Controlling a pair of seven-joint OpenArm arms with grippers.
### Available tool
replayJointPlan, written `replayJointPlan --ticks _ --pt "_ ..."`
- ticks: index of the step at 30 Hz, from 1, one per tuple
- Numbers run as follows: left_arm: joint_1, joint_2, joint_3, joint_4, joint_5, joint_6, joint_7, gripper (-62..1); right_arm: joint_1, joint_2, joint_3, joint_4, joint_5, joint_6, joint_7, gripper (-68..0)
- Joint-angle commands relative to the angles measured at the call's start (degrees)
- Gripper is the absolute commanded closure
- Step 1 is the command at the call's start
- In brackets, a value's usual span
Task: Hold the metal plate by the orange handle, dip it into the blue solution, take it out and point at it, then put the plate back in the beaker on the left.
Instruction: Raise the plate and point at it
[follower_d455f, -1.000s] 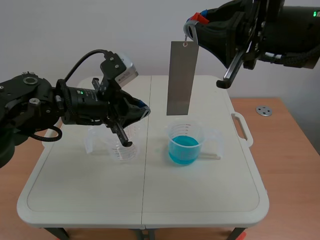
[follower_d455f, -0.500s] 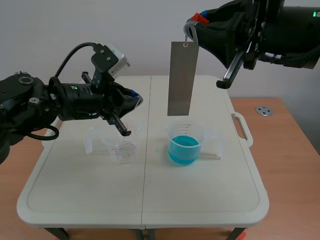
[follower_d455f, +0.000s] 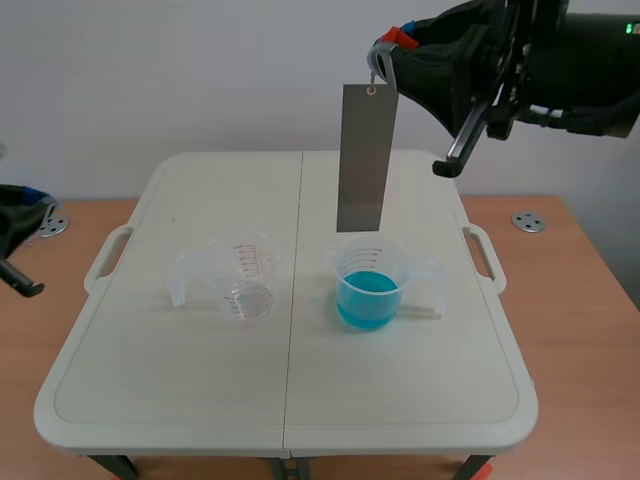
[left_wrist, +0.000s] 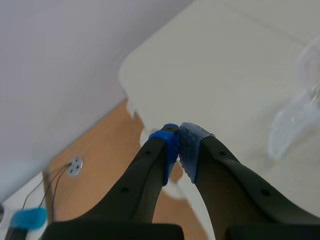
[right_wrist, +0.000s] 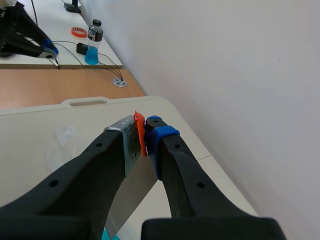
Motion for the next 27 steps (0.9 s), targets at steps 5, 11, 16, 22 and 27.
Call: replayJointPlan --ticks 5,11,16,22,27 --pt "15.3 -4.5 -8.6 0.0 -2.2 3.5 -0.5 -2.7 0.9 0.6 0.9 1.5 3.2 0.3 -1.3 -1.5" --pt "31.1 -4.9 -14.3 0.0 -2.2 5.5 -1.9 -2.7 1.2 0.6 1.5 1.5 4.6 0.3 -1.6 -1.5" --pt "41.5 -3.7 -14.5 0.0 -2.2 5.5 -3.3 -2.7 2.3 0.4 1.8 1.6 5.0 0.3 -3.2 -1.5" --pt "49.4 2.7 -14.5 0.0 0.7 5.2 -3.9 -2.7 4.6 0.1 1.8 1.6 6.5 0.3 -3.6 -1.5" --pt "53.1 8.4 -14.5 0.0 3.7 4.9 -4.9 -2.7 6.0 0.1 1.8 1.6 7.4 0.3 -4.0 -1.5"
